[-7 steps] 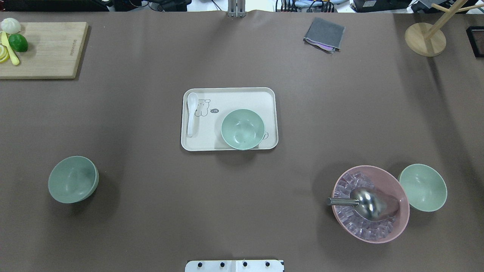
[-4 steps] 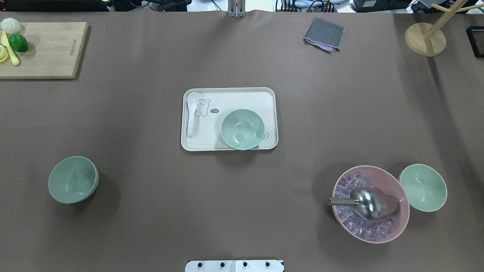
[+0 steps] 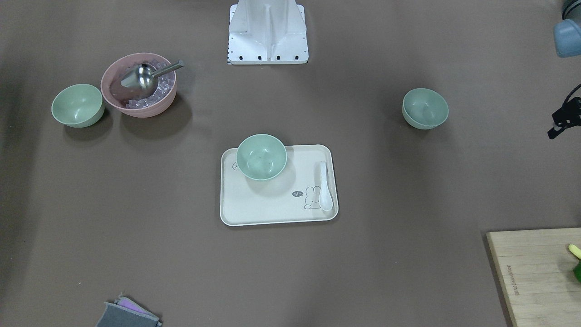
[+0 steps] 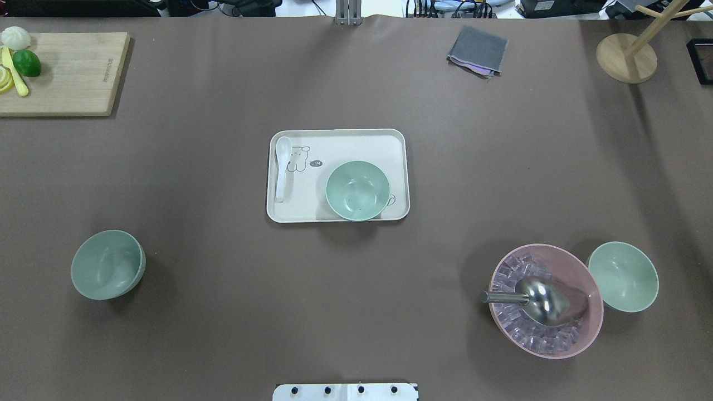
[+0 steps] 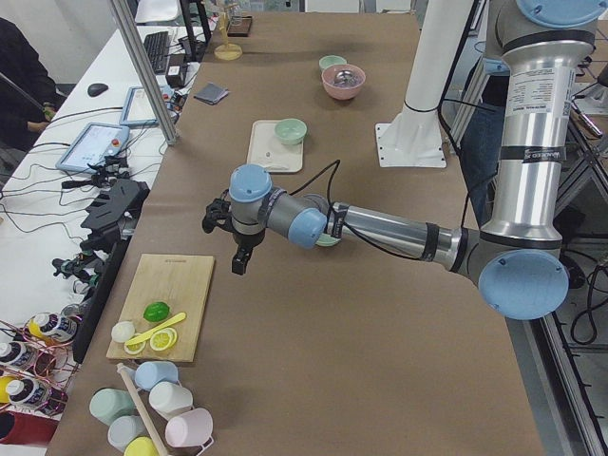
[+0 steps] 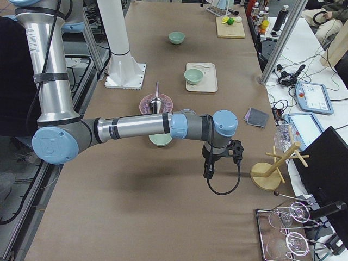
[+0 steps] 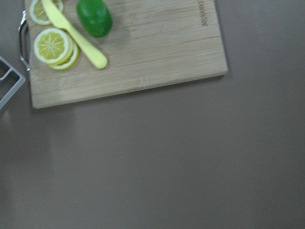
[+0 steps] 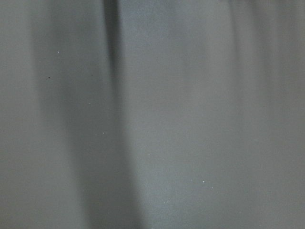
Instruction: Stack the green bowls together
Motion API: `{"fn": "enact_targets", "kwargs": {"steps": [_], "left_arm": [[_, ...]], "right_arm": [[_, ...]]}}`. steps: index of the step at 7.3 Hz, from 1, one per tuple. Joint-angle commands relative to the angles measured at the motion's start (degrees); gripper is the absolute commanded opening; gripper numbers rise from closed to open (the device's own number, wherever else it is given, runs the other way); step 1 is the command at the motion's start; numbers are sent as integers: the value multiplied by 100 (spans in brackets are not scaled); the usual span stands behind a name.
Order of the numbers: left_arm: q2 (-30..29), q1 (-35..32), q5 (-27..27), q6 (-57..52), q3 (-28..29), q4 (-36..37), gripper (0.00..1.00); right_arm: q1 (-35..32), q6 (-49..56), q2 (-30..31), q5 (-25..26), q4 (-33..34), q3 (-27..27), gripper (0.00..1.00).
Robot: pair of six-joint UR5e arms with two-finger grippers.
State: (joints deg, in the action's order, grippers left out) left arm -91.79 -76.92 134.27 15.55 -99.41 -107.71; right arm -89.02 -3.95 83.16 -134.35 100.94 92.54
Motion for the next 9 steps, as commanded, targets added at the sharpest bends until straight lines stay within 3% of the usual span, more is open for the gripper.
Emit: {"fn": "enact_targets", "kwargs": {"steps": [1, 4, 5, 7, 9], "left_arm": [[-120, 300, 396, 738, 70, -398, 98], [-147, 1368, 293, 1648, 80, -522, 98], [-25, 1712, 119, 1940, 71, -845, 98], [834, 1891, 3, 2048, 45, -1941, 98], [1022, 2258, 3, 2493, 45, -2305, 98]], "right_arm": [[7, -53, -19, -12, 22, -8, 100], [7, -62, -11, -47, -5, -51, 100], [7, -70, -11, -39, -13, -25, 100], [7, -62, -2, -56, -13, 9, 100], [16, -71, -46, -30, 39, 36, 100]]}}
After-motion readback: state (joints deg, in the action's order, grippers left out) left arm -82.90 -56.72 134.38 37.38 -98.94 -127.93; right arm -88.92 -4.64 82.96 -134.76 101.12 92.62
